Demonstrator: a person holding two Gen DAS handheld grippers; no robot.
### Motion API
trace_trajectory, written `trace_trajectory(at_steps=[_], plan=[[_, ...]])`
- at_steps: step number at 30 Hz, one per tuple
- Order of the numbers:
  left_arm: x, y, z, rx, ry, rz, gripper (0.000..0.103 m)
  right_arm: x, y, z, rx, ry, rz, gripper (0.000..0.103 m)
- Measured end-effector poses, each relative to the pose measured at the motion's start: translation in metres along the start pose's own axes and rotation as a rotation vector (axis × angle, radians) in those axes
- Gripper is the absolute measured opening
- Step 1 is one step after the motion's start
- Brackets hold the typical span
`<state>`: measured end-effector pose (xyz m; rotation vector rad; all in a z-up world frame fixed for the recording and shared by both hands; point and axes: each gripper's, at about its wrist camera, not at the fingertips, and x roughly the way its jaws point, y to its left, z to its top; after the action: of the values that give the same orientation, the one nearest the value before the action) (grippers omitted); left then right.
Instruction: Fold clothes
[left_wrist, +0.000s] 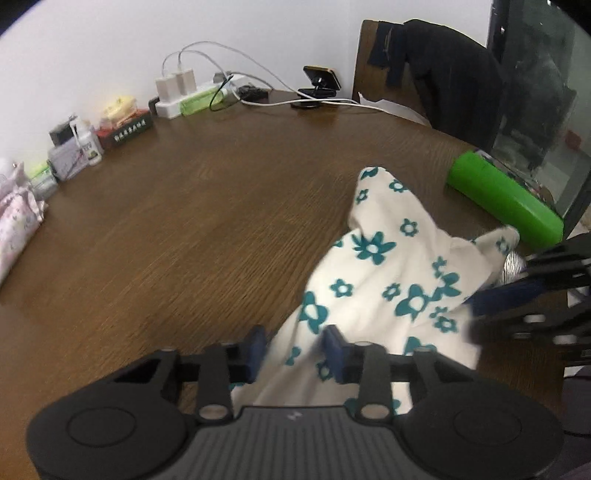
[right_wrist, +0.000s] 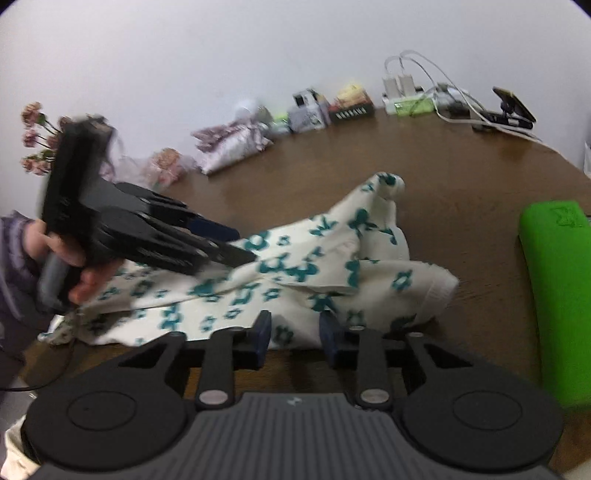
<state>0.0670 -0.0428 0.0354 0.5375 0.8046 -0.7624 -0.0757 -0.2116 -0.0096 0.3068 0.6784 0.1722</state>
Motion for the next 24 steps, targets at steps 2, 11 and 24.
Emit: trace_trajectory(at_steps=[2,11,24], plan=[[0.007,0.002,0.003,-0.001,0.012,0.025,0.023,0.019,-0.002,0.014,-0.025,0.006,-0.031,0.018],[-0.013,0.064,0.0,-0.15,0.006,0.209,0.057,0.089,-0.007,0.081,0.051,-0.034,-0.089,0.048],[0.013,0.099,-0.016,-0.376,0.035,0.209,0.012,0.129,0.065,0.077,-0.225,0.032,-0.031,0.006]])
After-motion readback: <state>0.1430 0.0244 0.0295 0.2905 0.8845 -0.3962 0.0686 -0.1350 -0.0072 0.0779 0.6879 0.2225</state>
